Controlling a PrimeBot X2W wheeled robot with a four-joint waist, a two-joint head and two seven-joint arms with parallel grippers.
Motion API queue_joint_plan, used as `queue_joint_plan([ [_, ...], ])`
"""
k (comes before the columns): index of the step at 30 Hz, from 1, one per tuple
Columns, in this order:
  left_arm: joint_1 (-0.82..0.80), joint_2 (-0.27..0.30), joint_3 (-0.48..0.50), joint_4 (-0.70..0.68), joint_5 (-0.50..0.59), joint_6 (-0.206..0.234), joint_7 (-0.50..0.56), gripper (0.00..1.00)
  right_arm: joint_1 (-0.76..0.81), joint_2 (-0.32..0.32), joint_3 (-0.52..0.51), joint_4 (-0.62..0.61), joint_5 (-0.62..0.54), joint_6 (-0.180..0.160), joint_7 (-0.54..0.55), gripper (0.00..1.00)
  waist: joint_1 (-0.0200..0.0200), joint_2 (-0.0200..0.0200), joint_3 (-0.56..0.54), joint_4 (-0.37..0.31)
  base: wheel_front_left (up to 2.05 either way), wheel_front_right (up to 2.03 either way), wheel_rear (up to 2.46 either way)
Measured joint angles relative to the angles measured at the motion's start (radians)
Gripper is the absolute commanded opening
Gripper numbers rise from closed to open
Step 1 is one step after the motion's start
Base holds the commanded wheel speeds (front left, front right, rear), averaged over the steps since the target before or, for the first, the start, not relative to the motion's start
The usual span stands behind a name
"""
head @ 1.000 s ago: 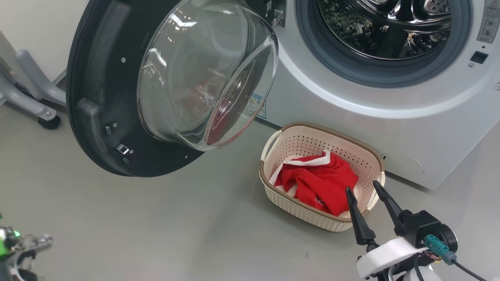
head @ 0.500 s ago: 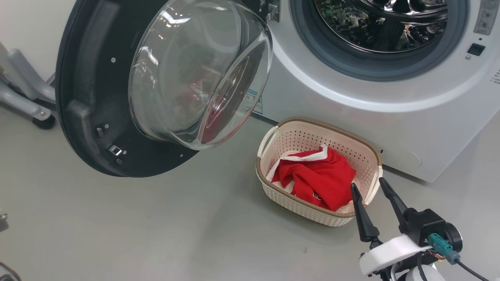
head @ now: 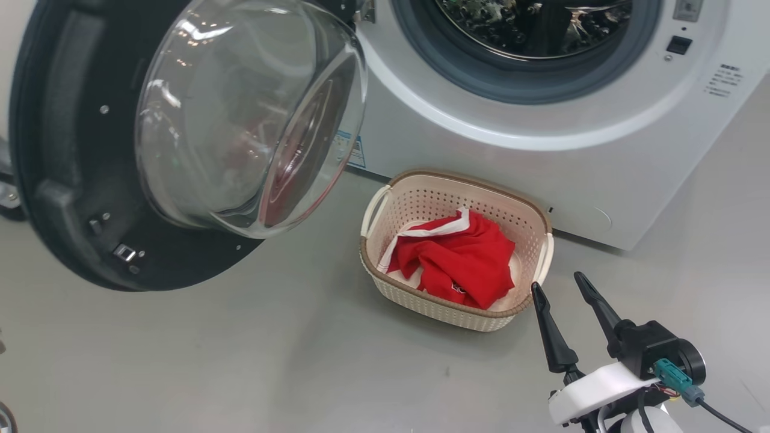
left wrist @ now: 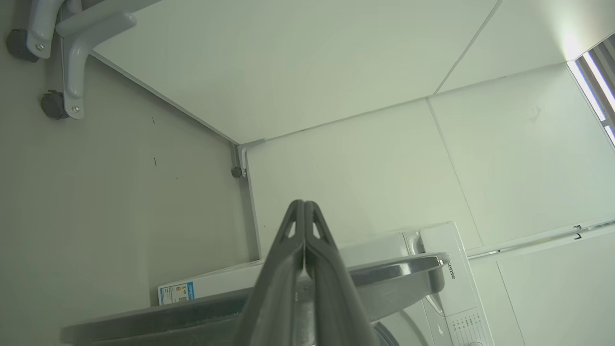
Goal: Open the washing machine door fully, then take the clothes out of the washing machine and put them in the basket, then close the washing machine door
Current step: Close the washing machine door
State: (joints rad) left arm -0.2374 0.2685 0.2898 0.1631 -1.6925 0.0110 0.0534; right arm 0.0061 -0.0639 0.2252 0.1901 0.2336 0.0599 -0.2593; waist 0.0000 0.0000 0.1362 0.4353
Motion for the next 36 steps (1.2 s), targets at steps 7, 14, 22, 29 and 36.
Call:
queue_joint_plan([
  [7, -0.028, 0.001, -0.003, 0.058, -0.027, -0.018, 0.039, 0.00, -0.011, -0.003, -0.007, -0.010, -0.002, 0.000, 0.000, 1.00, 0.0000, 0.0000, 0.022, -0.051, 0.00, 0.00, 0.00],
  [14, -0.059, 0.002, -0.013, 0.105, -0.041, -0.051, 0.071, 0.00, -0.019, -0.010, -0.027, -0.021, -0.002, -0.001, 0.000, 1.00, 0.0000, 0.0000, 0.047, -0.081, 0.00, 0.00, 0.00],
  [22, -0.069, 0.020, -0.033, 0.131, -0.073, -0.080, 0.143, 0.00, -0.020, -0.013, -0.032, -0.025, -0.002, -0.001, 0.000, 1.00, 0.0000, 0.0000, 0.059, -0.082, 0.00, 0.00, 0.00],
  [29, -0.069, 0.032, -0.042, 0.137, -0.105, -0.100, 0.225, 0.00, -0.026, -0.014, -0.037, -0.027, -0.002, -0.001, 0.000, 1.00, 0.0000, 0.0000, 0.064, -0.080, 0.00, 0.00, 0.00],
  [36, -0.067, 0.042, -0.067, 0.135, -0.141, -0.113, 0.309, 0.00, -0.028, -0.015, -0.045, -0.027, -0.002, -0.001, 0.000, 1.00, 0.0000, 0.0000, 0.061, -0.077, 0.00, 0.00, 0.00],
])
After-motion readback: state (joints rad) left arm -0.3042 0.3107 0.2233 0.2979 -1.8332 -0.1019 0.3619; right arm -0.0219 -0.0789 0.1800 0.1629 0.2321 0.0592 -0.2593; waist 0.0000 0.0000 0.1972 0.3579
